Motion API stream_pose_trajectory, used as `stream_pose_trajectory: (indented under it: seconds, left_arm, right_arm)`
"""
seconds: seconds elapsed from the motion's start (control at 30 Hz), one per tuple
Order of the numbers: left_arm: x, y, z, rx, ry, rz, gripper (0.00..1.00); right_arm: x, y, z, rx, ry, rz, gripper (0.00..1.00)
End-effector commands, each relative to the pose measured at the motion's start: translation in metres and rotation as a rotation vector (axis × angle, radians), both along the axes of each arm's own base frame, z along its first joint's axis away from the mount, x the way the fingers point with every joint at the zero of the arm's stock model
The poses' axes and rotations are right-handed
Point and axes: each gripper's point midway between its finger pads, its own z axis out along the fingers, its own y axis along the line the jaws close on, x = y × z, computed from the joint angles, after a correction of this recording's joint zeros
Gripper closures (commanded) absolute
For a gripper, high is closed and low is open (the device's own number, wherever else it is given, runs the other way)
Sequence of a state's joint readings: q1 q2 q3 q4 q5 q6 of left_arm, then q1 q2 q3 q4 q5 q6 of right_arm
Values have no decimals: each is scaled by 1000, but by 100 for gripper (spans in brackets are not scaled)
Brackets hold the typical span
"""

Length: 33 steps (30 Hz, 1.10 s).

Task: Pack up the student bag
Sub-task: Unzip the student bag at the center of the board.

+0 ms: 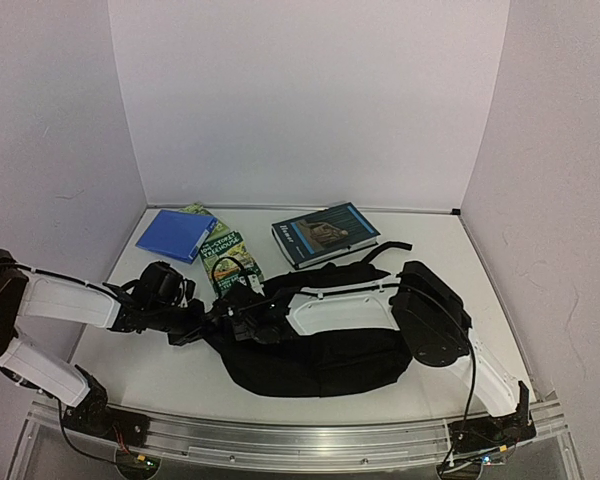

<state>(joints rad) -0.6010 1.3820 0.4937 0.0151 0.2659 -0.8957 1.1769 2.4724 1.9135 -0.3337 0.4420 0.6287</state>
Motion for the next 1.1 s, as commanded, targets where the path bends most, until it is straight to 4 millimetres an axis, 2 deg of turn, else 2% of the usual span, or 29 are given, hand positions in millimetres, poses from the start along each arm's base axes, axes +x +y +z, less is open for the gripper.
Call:
stream_pose_trajectory:
  seconds: [0.0,0.13,0.3,0.5,0.63,0.73,0.87,0.97,1.07]
  left_arm:
    - [-12,7,-4,3,43,15,100]
    - [-12,10,-5,11,44,30,100]
    - [-11,12,-5,19,44,34,100]
    - [-5,15,1,42,18,23,100]
    - [1,15,7,63,-5,16,100]
    - [6,18,12,78,-23,19,100]
    - [14,25,19,101,-48,22,100]
    - [21,29,23,111,-61,18,100]
    - [25,28,26,115,-70,-8,100]
  right_arm:
    - [-7,-111,-84,-380,164,-112,81]
    - [1,-117,-53,-332,133,-151,100]
    - [10,-106,13,-131,95,-157,100]
    - [11,-94,115,166,45,-113,100]
    - [9,-104,154,274,35,-103,100]
    - [7,-121,168,313,45,-112,100]
    - [3,-150,176,343,68,-111,100]
    - [1,-174,168,333,88,-106,100]
    - [-3,-195,152,333,123,-98,100]
